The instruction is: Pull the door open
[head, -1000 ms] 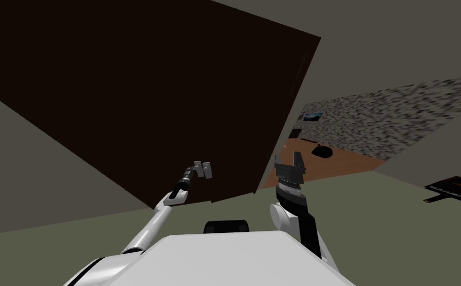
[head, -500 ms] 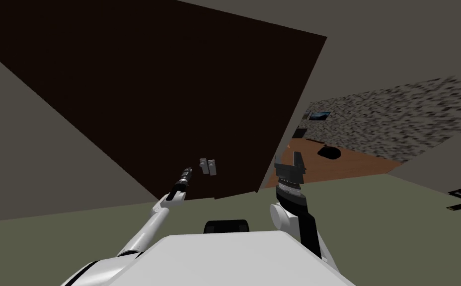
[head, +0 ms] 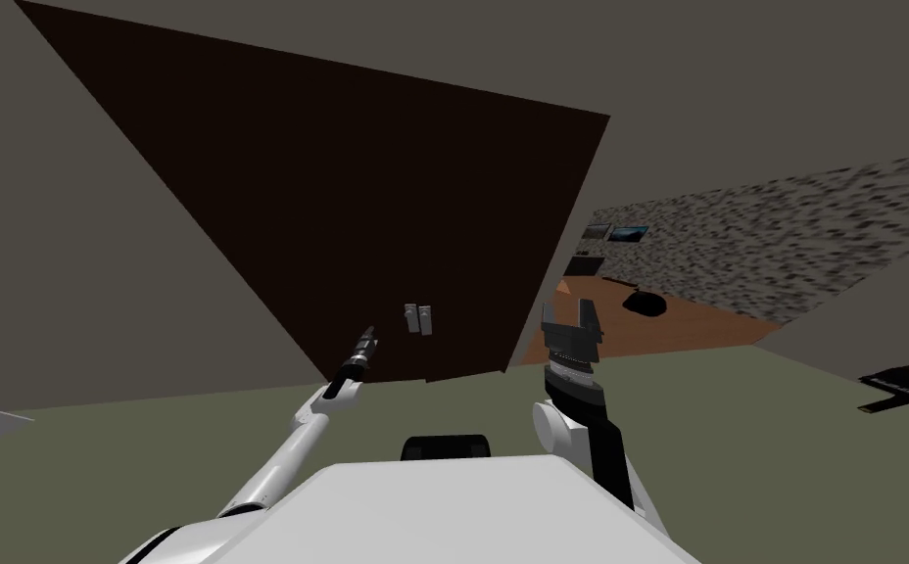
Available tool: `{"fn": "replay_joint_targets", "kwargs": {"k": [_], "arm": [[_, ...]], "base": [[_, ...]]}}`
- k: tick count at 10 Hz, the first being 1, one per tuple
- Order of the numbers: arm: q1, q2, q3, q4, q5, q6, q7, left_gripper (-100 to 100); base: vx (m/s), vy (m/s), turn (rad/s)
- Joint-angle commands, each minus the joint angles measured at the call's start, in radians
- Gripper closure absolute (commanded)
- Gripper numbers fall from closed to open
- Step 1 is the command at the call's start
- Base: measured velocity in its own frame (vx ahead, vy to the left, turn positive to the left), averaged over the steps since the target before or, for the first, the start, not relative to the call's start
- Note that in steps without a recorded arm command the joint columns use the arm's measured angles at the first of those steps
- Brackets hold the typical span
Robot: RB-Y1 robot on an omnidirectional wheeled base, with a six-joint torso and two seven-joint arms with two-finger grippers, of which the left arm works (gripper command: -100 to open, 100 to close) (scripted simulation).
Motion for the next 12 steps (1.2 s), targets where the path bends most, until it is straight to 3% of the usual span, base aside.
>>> {"fn": "replay_joint_targets", "kwargs": {"k": [1,3,4,5,6,9,12], "arm": [[-0.003,-0.006,-0.015,-0.009,-0.002,0.002,0.005,-100],[-0.024,-0.031,-0.053,-0.032,-0.008,0.002,0.012,-100],[-0.015,-0.031,-0.041,-0.036,-0.007,0.008,0.004,-100],[0.001,-0.009,-0.013,-0.024,-0.003,0.010,0.002,-100],[0.001,-0.009,-0.013,-0.024,-0.003,0.010,0.002,-100],[0.026,0.031,0.044,0.005,0.006,0.010,-0.007,-100],[0.018,0.026,0.047,0.009,0.006,0.007,-0.012,-100]], "base": [[-0.204,-0.074,-0.055],[-0.112,-0.177,-0.170],[-0.012,-0.086,-0.025],[-0.045,0.044,0.197],[-0.031,0.076,0.127],[0.065,0.105,0.143],[0.172,0.037,-0.021]]}}
